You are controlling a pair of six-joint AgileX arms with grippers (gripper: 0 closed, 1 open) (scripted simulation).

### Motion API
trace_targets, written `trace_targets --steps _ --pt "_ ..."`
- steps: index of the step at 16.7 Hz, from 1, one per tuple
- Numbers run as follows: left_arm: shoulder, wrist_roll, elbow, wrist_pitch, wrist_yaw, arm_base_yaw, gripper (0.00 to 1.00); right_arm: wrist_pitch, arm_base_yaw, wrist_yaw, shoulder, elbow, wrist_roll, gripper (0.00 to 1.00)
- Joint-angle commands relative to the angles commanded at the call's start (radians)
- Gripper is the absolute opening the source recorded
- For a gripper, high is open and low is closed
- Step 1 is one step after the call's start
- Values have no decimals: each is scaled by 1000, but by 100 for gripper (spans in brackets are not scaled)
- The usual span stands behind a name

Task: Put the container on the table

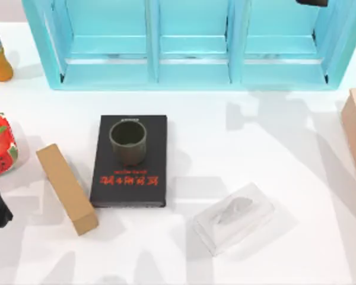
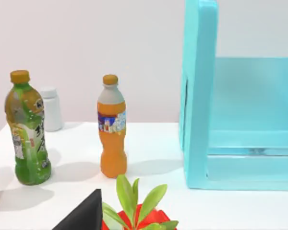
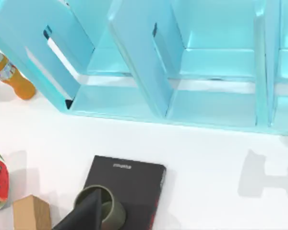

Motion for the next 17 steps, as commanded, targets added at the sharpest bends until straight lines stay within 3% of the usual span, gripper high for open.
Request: trace_targets --steps 8,12,17 --pt "0 0 0 0 0 0 100 -361 222 78 714 908 280 100" --pt "0 0 0 0 0 0 100 -555 286 122 1038 1167 379 100" --pt "0 0 0 0 0 0 100 -746 320 164 1293 1312 448 100"
